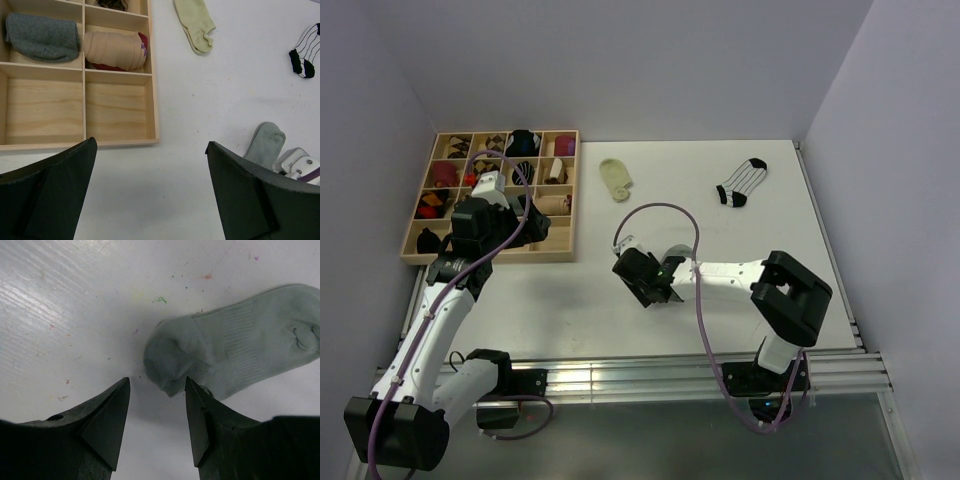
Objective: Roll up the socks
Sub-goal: Roll the sock at the center of the board.
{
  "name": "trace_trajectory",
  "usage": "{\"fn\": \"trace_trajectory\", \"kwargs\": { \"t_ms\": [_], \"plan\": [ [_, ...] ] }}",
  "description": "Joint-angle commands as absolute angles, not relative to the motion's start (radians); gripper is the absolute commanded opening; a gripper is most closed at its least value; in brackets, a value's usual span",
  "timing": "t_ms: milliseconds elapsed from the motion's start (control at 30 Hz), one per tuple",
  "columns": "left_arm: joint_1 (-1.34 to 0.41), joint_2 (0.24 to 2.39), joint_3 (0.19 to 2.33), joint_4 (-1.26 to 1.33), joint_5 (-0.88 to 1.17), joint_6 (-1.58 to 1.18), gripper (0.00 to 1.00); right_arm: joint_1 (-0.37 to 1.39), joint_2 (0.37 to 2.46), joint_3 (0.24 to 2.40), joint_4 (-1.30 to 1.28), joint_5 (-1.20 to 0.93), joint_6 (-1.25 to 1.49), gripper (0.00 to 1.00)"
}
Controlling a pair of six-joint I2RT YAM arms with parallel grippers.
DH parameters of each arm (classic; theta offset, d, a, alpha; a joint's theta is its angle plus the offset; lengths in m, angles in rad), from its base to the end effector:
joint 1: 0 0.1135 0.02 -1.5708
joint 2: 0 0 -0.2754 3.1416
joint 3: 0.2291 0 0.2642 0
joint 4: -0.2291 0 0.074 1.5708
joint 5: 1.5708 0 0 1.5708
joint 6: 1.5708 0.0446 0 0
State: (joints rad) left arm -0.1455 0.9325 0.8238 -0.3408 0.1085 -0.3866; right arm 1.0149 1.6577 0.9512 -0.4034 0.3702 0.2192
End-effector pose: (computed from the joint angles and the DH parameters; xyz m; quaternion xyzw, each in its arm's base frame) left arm 0.2217 -0.0374 0.3150 -0.0731 0.8430 -0.1839 0.5002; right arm 0.1878 0.2718 0.1630 -0.3320 0.8985 -0.0162 0.2868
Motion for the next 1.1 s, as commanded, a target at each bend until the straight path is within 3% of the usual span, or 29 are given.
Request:
{"fn": "trace_trajectory", "kwargs": {
  "t_ms": [0,600,733,1067],
  "plan": [
    [-0.149,0.931,0.822,-0.31,0.123,-0.388,0.97,1.019,1.687,1.009,-0.416,0.413,0.235,0.55],
    [-0.149,0.936,0.822,-0.311,0.126,-0.388,0.97,1.019,1.838,1.061,-0.462,0.322,0.284,0.45],
    [-0.149,0.936,0.824,-0.311,0.127,-0.387,0.97,1.031,1.876,1.072,-0.469,0.304,0.298,0.36],
    [-0.149,0.937,0.822,-0.311,0.127,-0.388,0.97,1.055,1.893,1.104,-0.442,0.244,0.29,0.0]
  ]
}}
